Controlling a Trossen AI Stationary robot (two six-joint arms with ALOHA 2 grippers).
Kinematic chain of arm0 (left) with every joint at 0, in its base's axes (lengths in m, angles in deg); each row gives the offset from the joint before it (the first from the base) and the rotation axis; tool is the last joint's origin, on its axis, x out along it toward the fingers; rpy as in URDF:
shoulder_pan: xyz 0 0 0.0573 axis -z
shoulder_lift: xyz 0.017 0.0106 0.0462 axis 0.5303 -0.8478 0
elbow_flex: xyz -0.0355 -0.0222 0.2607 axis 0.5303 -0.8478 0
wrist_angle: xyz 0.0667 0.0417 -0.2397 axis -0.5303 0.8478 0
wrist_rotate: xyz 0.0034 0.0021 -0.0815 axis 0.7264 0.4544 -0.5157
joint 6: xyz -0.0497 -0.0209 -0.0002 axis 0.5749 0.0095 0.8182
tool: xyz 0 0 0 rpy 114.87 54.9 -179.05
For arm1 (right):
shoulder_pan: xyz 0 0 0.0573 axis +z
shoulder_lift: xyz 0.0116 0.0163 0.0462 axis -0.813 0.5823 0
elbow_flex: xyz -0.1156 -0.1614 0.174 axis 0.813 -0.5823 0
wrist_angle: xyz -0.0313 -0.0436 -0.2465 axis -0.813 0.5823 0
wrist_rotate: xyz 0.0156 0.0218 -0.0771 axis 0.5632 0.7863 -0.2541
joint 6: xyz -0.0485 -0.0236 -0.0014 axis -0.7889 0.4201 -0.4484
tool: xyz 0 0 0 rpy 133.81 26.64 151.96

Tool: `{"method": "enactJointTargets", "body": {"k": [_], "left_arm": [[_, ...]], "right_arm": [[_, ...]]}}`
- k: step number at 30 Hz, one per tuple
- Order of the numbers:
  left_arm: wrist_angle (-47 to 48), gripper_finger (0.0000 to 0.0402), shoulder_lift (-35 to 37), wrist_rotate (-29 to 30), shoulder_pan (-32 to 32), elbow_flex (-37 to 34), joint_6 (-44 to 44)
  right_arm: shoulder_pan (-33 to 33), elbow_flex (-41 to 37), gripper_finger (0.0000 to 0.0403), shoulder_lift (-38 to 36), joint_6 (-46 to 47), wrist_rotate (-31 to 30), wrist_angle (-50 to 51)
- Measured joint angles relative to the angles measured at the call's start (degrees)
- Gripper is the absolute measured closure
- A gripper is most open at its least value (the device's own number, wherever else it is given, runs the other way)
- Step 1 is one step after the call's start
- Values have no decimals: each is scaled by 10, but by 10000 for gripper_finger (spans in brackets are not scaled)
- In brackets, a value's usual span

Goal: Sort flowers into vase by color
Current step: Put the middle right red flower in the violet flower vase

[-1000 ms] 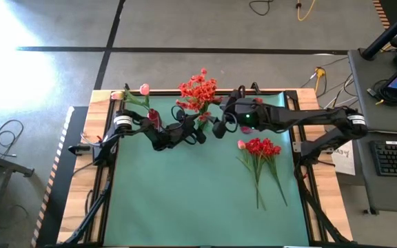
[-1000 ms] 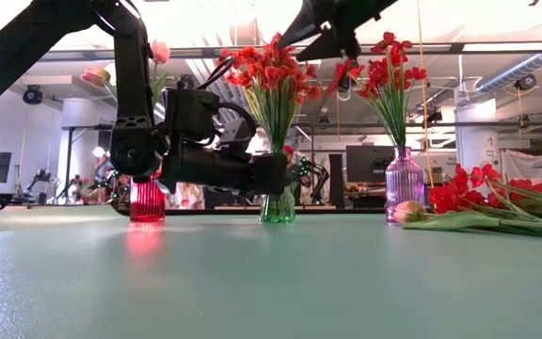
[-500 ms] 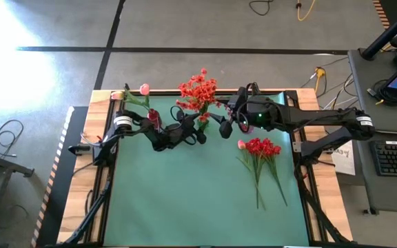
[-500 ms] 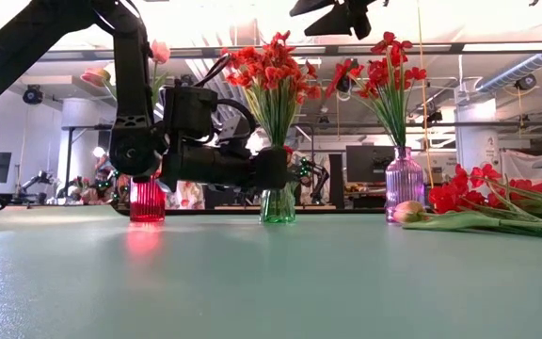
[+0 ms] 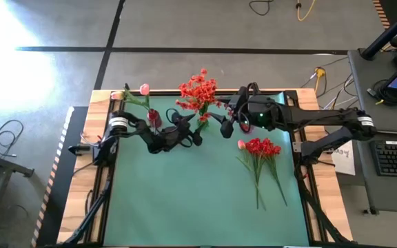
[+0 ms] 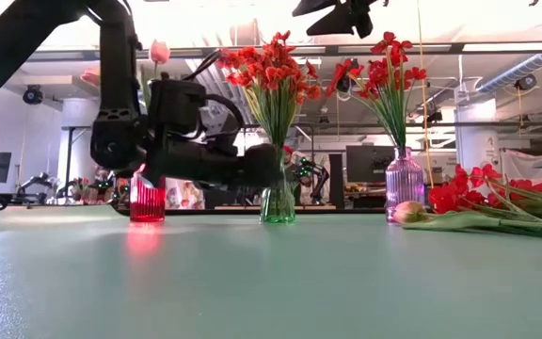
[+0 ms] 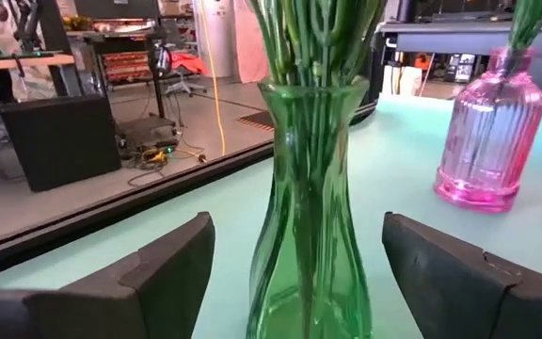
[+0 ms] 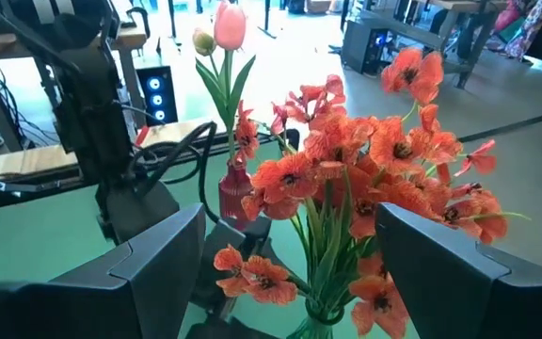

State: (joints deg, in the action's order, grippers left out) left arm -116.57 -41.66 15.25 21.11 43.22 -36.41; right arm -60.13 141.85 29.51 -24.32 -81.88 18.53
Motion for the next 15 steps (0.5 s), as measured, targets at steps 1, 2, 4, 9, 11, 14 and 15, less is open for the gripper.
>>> {"method": "enactJointTargets", "body": {"k": [1, 2, 4, 9, 11, 14, 15], "left_arm": [[0, 109, 6, 0, 1, -4, 2], [-1, 109, 10, 0, 3, -10, 2], [0, 109, 19, 0, 7, -21, 2], [1, 109, 39, 0, 22, -46, 2], [2, 109, 47, 0, 31, -54, 2], [0, 109, 58, 0, 47, -64, 2], [2, 109, 62, -1, 52, -67, 2]], "right_arm": [[0, 0, 101, -3, 0, 0, -2], [0, 0, 101, -6, 0, 0, 0], [2, 0, 101, -11, 0, 0, 3], [16, 1, 101, -28, 7, 4, 25], [24, 1, 101, -33, 15, 14, 40], [38, 13, 101, -36, 35, 51, 77], [44, 20, 101, -36, 42, 65, 88]]}}
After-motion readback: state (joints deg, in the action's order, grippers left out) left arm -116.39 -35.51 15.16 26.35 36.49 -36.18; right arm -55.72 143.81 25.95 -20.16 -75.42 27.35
